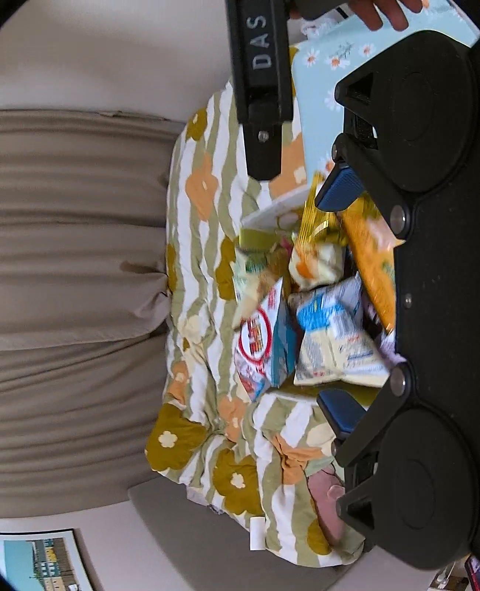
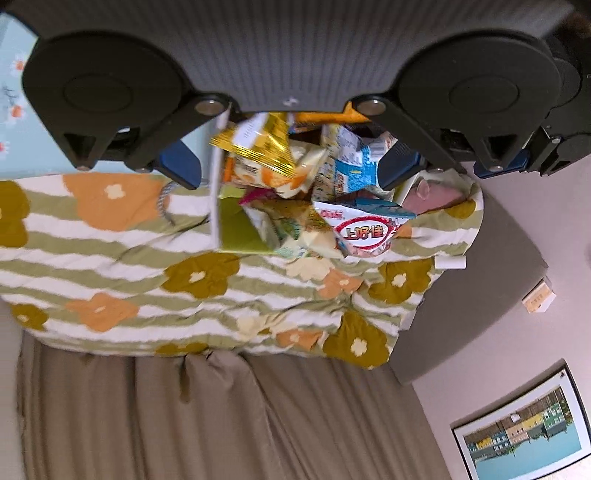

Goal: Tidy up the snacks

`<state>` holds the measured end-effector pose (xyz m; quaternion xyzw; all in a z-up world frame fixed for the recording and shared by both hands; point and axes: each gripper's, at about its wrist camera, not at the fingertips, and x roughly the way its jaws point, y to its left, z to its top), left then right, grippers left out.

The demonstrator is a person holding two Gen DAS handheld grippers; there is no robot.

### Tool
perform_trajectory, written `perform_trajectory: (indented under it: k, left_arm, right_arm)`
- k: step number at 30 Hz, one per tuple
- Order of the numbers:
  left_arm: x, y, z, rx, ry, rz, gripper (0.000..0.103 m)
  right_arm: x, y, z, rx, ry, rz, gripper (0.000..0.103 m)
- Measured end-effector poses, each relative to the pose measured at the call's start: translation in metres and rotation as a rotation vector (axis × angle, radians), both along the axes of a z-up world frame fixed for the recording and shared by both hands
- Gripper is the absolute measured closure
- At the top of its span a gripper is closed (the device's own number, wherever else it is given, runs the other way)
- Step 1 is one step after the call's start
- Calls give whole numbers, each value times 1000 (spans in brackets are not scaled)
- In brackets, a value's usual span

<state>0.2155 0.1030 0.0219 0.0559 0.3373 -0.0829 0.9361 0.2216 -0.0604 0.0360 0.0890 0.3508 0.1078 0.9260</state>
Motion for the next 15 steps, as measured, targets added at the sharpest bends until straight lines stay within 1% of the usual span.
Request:
perform_trajectory:
  k: [3,7,10,15]
  left_arm:
    - [-24,-13,8,-7,-18,-2,0]
    - [-60,-30,17,-19,-40,-1,0]
    - [-86,-41,20,-34,-47,-6,0]
    - [-128,-54,22,-32,-72,-17,0]
  right_arm:
    - [-35,-19,13,-29,-35,-46,0]
    - [-85,-46,22,-85,-60,-122,0]
    - [-122,-65,23,-111,-57,-172,0]
    - [-178,-90,17,-156,-50,-252,0]
